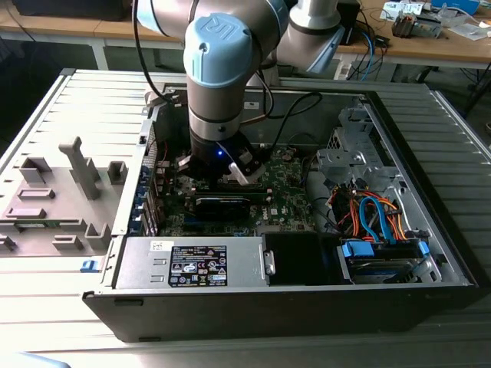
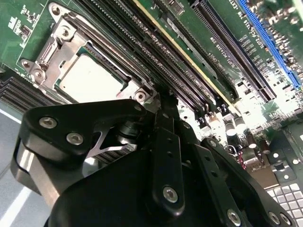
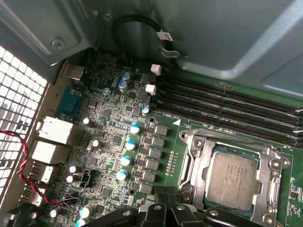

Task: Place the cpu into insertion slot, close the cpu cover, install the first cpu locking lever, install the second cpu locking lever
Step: 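Install the second cpu locking lever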

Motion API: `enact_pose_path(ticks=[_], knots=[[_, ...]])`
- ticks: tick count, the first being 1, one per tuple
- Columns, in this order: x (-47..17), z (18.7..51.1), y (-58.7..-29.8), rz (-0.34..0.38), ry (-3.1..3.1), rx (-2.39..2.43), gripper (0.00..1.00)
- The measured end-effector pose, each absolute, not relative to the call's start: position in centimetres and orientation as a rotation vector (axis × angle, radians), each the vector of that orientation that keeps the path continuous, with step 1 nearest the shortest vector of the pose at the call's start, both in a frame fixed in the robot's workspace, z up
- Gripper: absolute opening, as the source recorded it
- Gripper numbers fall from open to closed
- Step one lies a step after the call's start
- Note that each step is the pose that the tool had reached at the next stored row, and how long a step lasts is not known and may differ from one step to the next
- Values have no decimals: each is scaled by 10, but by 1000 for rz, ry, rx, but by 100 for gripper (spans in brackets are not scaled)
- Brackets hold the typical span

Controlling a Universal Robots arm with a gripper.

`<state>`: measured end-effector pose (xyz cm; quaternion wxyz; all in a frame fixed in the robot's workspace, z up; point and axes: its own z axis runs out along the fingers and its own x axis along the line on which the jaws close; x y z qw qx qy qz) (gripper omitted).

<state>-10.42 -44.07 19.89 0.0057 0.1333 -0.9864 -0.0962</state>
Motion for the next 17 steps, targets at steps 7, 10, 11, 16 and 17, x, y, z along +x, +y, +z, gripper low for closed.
enact_pose_path(ticks=[7,10,11,16,17], knots=[[-102,203,-442,-297,-3088,418,11],[-94,204,-442,-297,-3087,417,11],[-89,204,-442,-297,-3085,416,11],[-64,204,-439,-298,-3078,414,11],[-61,204,-437,-298,-3077,414,11]])
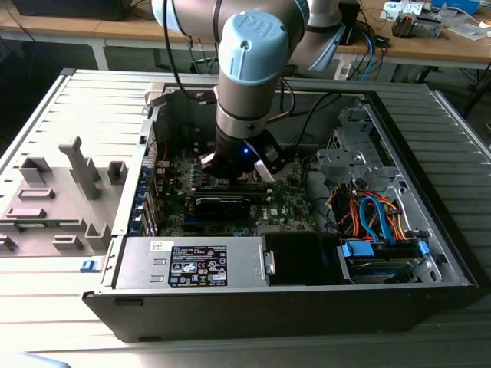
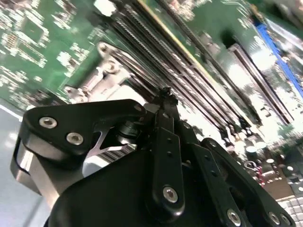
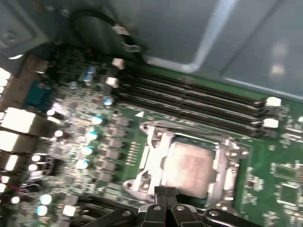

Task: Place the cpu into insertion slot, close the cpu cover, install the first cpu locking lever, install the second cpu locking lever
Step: 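Install the second cpu locking lever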

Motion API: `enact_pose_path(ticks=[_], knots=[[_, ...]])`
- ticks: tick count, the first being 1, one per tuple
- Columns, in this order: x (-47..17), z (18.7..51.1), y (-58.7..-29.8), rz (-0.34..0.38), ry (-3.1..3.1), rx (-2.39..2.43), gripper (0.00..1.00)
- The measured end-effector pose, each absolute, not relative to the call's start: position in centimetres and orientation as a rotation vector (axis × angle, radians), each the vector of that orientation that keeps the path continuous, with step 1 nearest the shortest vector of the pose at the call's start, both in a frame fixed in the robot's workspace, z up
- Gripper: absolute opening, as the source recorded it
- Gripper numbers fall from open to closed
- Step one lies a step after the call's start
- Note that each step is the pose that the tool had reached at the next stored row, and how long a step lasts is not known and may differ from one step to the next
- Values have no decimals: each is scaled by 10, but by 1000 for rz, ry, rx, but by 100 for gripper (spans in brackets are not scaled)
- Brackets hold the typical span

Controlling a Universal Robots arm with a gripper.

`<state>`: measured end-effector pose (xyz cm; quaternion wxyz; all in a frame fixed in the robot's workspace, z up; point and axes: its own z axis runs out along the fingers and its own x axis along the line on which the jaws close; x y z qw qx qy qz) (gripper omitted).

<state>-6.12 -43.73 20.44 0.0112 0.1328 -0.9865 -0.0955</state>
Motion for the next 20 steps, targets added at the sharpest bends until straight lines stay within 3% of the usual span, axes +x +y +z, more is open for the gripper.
enact_pose_path(ticks=[6,14,20], knots=[[-49,205,-419,-253,-3077,413,11],[-48,212,-400,-118,-3074,409,11],[-47,221,-395,-79,-3072,408,11]])
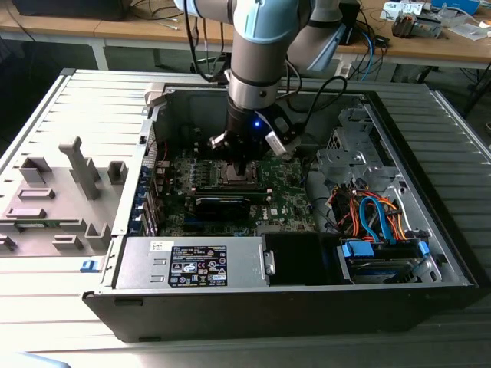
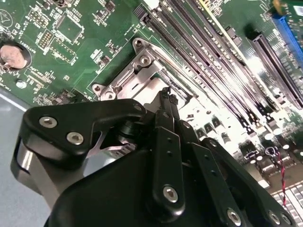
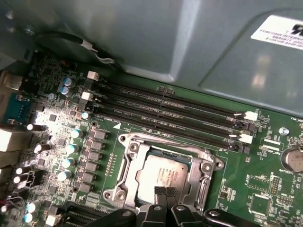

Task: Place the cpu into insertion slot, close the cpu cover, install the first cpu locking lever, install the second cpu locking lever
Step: 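Install the second cpu locking lever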

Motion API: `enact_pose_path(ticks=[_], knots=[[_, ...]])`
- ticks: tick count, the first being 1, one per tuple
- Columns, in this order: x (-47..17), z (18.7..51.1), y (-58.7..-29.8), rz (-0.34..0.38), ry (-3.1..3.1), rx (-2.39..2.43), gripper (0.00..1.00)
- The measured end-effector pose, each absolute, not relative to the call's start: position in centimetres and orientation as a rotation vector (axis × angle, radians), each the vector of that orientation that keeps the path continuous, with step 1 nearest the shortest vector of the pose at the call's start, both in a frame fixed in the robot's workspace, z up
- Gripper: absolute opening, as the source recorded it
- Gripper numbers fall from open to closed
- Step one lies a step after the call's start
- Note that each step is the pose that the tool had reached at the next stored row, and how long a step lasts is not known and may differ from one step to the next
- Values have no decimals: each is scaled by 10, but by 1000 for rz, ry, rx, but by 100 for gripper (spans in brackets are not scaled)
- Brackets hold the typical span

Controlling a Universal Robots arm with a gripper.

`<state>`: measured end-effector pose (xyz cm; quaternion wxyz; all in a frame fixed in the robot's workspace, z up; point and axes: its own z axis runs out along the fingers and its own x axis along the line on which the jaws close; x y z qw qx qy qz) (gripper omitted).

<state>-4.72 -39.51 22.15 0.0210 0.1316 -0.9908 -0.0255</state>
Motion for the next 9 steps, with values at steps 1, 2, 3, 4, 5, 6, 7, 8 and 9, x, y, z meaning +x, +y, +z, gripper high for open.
enact_pose_path(ticks=[1,2,3,4,5,6,7,8,9], knots=[[-47,224,-395,-77,-3072,408,11],[-47,225,-395,-76,-3071,408,11],[-47,227,-395,-74,-3071,408,11],[-47,228,-395,-72,-3071,408,11],[-47,229,-394,-68,-3071,407,11],[-47,231,-394,-66,-3071,407,11],[-47,233,-394,-61,-3071,407,11],[-47,235,-394,-60,-3070,407,11],[-47,236,-394,-57,-3070,407,11]])
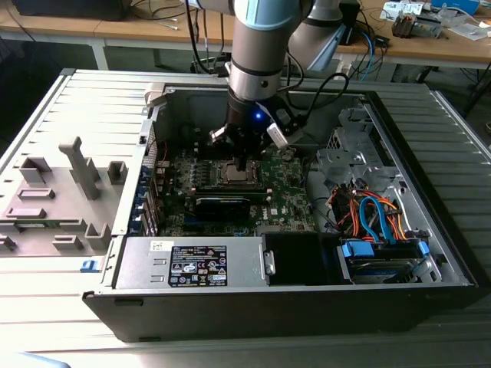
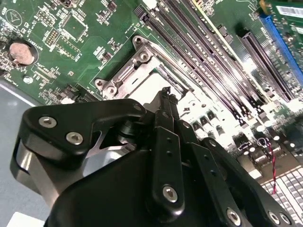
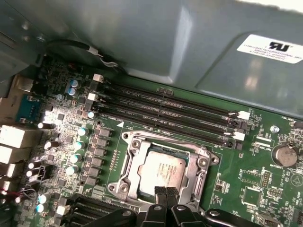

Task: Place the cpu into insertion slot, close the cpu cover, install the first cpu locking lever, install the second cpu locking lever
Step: 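Install the second cpu locking lever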

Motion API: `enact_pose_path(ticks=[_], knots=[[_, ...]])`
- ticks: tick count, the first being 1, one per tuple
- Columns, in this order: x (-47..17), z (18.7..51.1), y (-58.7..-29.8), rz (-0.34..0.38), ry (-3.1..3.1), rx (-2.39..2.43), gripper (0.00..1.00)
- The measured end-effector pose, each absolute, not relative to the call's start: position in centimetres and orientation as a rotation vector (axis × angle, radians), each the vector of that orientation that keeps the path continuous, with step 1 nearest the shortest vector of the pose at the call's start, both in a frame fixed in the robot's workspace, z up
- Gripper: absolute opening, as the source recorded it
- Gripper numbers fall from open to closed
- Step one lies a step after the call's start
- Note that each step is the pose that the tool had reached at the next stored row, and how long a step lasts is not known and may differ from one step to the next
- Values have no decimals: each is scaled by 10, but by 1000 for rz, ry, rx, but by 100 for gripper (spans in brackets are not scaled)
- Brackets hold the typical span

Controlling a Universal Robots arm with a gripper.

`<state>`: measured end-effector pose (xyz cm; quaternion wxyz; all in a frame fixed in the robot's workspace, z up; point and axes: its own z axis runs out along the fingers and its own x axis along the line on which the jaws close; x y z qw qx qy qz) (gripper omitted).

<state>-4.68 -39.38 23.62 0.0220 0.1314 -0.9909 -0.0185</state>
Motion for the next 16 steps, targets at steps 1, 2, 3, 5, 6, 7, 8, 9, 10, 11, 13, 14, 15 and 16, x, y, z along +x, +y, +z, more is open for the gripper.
enact_pose_path(ticks=[1,2,3,5,6,7,8,9,10,11,13,14,15,16], knots=[[-47,238,-394,-55,-3070,407,11],[-47,240,-394,-53,-3070,407,11],[-47,241,-394,-52,-3070,407,11],[-47,243,-394,-51,-3070,407,11],[-47,244,-394,-51,-3070,407,11],[-47,245,-394,-51,-3070,407,11],[-47,247,-394,-51,-3070,407,11],[-47,249,-394,-51,-3070,407,11],[-47,250,-394,-51,-3070,407,11],[-47,251,-394,-51,-3070,407,11],[-47,255,-394,-51,-3070,407,11],[-47,255,-394,-51,-3070,407,11],[-47,255,-394,-51,-3070,407,11],[-47,255,-394,-51,-3070,407,11]])
